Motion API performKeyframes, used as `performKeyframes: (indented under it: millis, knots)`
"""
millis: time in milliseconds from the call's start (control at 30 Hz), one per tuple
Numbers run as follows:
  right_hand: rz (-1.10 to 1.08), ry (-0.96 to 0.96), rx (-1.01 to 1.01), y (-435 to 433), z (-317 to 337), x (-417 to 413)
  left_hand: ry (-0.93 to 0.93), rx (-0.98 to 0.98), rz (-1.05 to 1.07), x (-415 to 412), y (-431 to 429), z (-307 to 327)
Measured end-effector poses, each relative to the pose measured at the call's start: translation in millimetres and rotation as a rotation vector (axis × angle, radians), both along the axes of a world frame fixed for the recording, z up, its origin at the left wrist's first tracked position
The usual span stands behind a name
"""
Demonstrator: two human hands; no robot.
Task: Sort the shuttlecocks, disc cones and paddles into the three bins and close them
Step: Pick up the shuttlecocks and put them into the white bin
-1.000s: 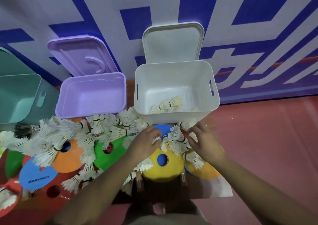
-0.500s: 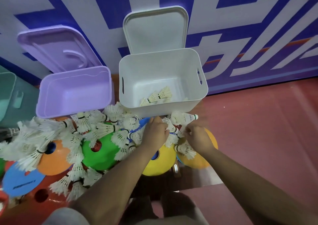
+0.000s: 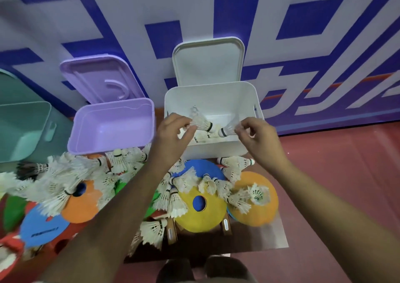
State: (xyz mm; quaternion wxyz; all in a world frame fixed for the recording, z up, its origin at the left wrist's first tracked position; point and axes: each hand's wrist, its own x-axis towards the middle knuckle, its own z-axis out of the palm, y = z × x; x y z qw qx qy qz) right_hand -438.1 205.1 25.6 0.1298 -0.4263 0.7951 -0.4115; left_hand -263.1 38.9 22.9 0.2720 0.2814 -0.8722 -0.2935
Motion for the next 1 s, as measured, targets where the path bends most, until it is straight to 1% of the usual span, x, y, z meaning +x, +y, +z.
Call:
performKeyframes:
  millis: [67,133,233,300,367,467,533,633,700,833,900,1000]
  knots:
    - [-0.04,0.076,0.032,-25.2,-8.5,-12.0,-0.042,0.006,0.072,-15.4,-17.2,-2.4]
    - [-0.062,0.104,0.101,-48.2,-24.5,-22.4,-0.155,-0.017,0.102,-29.9,-31.4,-13.0]
    - [-0.046,0.099,0.22,-67.1,-45.4,-30.1,-0.317,0.005,0.092,-44.2,-44.0,-29.0]
    - [-0.036,0.075,0.262,-65.1,-53.8,-29.9,-0.373,0.029,0.075,-47.0,-43.3,-35.1]
    - [-0.034,0.056,0.248,-51.9,-55.8,-26.0,-0.354,0.03,0.059,-42.8,-33.4,-37.1]
    - [-0.052,-0.007,0.193,-12.8,-53.0,-14.6,-0.243,0.039,-0.036,-25.4,-5.3,-39.3]
    - [-0.078,-0.051,0.186,20.2,-52.4,-6.5,-0.24,0.063,-0.108,-10.1,16.5,-45.8]
    - [-0.123,-0.095,0.224,67.8,-63.0,3.4,-0.318,0.124,-0.221,12.1,54.2,-64.5]
    - [-0.159,-0.123,0.272,94.6,-77.7,7.5,-0.389,0.12,-0.281,18.7,78.0,-80.4]
    - [-0.165,-0.167,0.435,132.0,-119.0,13.8,-0.581,0.032,-0.395,8.4,111.7,-104.9]
    - [-0.121,-0.211,0.525,142.1,-137.6,21.5,-0.608,-0.003,-0.469,0.9,125.5,-114.6]
    - [-0.088,-0.236,0.564,150.4,-161.5,33.8,-0.633,-0.058,-0.568,-8.0,140.2,-126.3]
